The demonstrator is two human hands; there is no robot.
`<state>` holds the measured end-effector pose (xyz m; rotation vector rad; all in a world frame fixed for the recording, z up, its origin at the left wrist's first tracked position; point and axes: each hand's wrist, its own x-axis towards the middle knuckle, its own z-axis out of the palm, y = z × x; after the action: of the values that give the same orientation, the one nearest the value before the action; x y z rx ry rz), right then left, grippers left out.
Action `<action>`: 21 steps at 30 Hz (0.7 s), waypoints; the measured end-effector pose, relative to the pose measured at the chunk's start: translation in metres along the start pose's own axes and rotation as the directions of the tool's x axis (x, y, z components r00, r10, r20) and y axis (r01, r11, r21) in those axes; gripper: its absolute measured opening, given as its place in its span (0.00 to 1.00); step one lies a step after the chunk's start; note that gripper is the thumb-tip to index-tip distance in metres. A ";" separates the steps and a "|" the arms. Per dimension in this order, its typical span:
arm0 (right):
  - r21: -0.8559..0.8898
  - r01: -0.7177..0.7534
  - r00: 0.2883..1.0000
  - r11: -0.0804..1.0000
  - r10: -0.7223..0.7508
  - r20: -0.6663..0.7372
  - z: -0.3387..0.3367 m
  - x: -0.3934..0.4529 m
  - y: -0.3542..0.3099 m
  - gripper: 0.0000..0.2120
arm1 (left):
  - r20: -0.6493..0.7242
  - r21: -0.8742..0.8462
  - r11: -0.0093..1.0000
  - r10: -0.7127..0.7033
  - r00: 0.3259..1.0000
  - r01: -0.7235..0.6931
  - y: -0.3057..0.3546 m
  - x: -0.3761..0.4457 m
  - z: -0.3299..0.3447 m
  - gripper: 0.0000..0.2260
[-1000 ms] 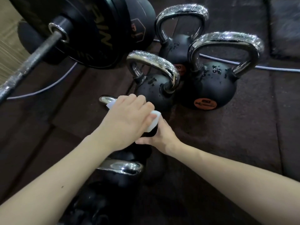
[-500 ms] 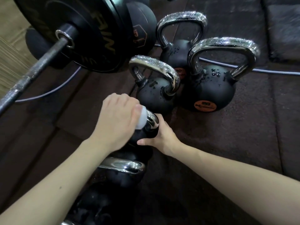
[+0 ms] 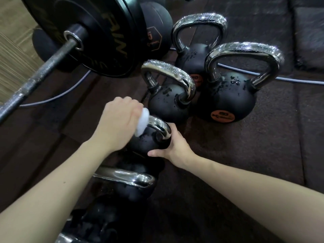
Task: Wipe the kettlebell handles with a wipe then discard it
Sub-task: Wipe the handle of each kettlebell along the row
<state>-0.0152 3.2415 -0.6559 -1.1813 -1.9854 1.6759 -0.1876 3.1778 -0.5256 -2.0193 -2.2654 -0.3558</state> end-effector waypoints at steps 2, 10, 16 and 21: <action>-0.009 -0.010 1.000 1.000 0.011 0.013 -0.002 -0.001 0.000 0.55 | -0.015 -0.116 0.977 -0.184 0.983 0.181 -0.016 0.002 0.002 0.13; -0.014 0.008 1.000 1.000 -0.007 0.014 -0.005 -0.001 -0.002 0.55 | -0.042 0.120 0.992 -0.025 0.999 0.030 0.017 -0.007 -0.003 0.11; -0.042 0.032 0.999 0.999 -0.030 0.032 -0.003 0.000 -0.006 0.44 | 0.104 0.257 0.935 0.223 0.969 -0.243 0.067 -0.006 0.005 0.13; -0.014 -0.019 0.994 1.000 0.020 0.105 -0.006 0.010 -0.007 0.49 | 0.090 0.164 0.968 0.174 0.981 -0.187 0.043 -0.004 0.001 0.18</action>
<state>-0.0196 3.2531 -0.6508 -1.1422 -2.0554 1.7724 -0.1442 3.1780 -0.5221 -2.1589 -2.0481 -0.0679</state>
